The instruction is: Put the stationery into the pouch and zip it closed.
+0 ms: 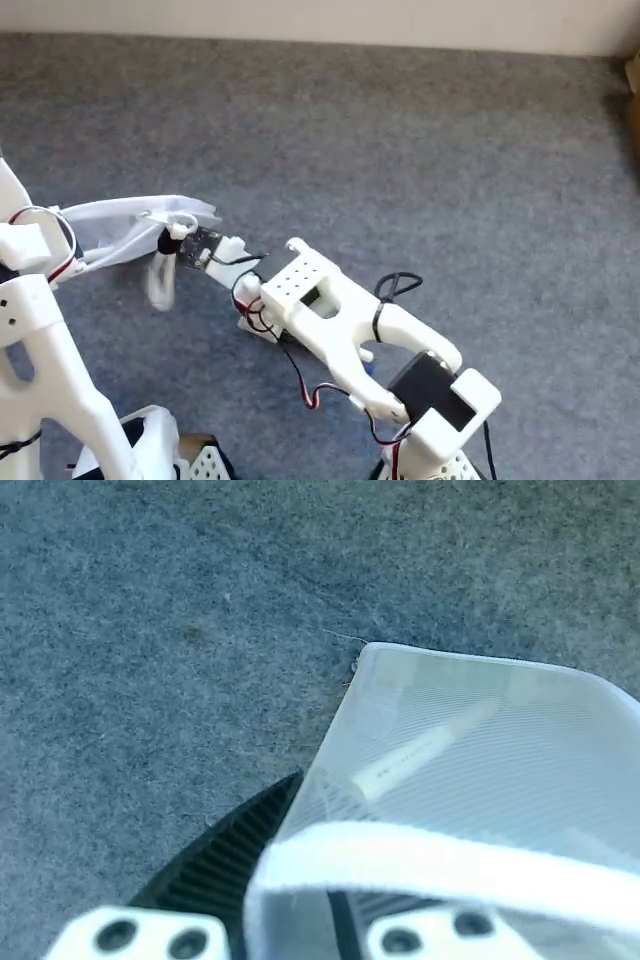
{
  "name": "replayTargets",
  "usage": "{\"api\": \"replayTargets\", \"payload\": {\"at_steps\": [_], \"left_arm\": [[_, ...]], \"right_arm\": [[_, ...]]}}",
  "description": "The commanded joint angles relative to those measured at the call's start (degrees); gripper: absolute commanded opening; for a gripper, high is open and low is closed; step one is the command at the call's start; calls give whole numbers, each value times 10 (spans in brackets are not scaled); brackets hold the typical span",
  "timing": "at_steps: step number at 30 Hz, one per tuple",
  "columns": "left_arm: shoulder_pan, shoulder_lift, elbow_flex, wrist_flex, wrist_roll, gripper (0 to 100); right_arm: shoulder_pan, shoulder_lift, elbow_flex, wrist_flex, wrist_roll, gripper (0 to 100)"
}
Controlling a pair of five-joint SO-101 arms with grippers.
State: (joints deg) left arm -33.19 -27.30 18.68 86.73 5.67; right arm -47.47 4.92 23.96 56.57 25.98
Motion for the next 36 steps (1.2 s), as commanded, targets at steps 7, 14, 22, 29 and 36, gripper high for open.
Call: {"api": "replayTargets", "payload": {"at_steps": [7, 14, 22, 29, 36], "left_arm": [[-12, 19, 24, -10, 5, 8], [-10, 19, 24, -10, 5, 8], [-9, 19, 24, -10, 5, 8], [-9, 19, 24, -10, 5, 8], [-9, 19, 25, -10, 6, 8]], "right_arm": [[21, 0, -36, 4, 5, 57], [19, 1, -34, 3, 6, 57], [18, 2, -25, -41, 9, 57], [18, 2, -22, -41, 7, 86], [18, 2, -6, -41, 10, 124]]}}
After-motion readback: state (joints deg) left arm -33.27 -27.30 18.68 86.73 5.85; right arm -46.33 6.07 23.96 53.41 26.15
